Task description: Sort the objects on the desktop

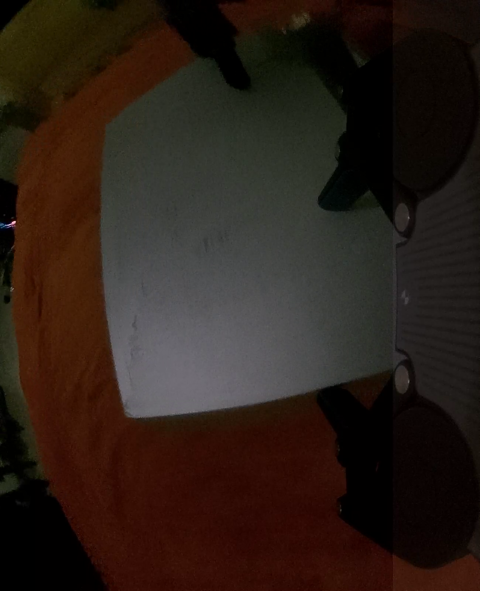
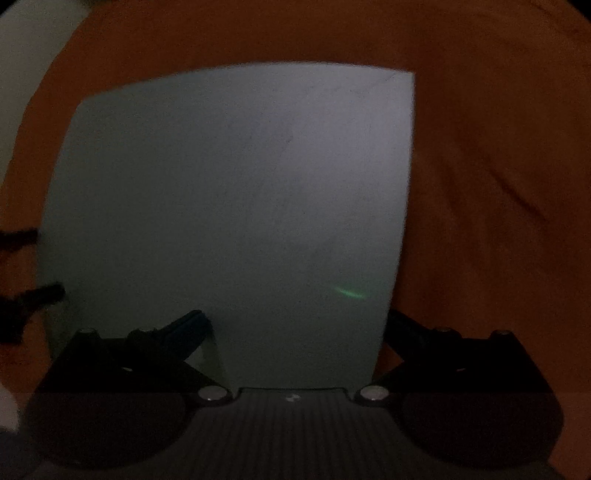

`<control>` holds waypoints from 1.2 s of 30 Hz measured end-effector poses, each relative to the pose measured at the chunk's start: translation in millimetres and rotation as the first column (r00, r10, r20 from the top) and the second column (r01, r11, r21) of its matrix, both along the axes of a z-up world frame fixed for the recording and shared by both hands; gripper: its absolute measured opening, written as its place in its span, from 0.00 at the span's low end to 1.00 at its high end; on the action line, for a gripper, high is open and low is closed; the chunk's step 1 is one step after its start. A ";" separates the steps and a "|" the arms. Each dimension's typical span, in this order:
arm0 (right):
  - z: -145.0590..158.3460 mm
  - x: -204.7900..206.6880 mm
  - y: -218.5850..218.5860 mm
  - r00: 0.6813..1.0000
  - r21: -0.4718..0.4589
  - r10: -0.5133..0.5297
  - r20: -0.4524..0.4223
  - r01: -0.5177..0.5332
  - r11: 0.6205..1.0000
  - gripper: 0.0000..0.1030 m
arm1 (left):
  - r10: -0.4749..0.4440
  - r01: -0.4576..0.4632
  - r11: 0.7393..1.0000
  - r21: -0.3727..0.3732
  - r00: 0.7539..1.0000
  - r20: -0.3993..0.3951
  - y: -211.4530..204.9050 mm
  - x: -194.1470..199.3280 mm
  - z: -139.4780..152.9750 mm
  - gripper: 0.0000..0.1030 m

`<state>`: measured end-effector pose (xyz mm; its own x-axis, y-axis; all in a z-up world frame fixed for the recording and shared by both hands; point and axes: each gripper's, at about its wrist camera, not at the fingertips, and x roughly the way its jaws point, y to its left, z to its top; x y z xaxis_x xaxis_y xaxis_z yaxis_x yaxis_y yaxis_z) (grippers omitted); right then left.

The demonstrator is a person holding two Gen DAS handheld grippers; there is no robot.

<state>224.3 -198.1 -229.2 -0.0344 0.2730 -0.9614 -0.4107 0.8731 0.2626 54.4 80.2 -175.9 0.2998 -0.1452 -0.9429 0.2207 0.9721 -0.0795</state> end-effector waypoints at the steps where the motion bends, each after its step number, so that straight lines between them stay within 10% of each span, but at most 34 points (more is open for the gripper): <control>1: -2.5 -2.1 0.0 1.000 0.002 0.002 -0.002 -0.002 1.000 1.00 | -0.014 0.014 1.000 0.000 1.000 -0.006 0.7 -3.5 -0.8 0.99; 23: -28.8 38.6 -35.1 0.989 0.149 -0.138 -0.055 0.145 0.978 1.00 | 0.081 -0.069 0.991 -0.111 0.991 0.107 58.0 19.5 -34.2 1.00; 36: -22.6 25.3 -25.3 0.992 0.108 -0.112 -0.051 0.117 0.987 1.00 | 0.028 -0.022 0.996 -0.088 0.998 0.065 36.2 -13.9 6.3 0.99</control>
<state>249.5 -223.4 -251.8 -0.0384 0.3822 -0.9233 -0.2951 0.8784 0.3759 40.5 116.4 -169.7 0.3653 -0.2176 -0.9051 0.2038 0.9674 -0.1503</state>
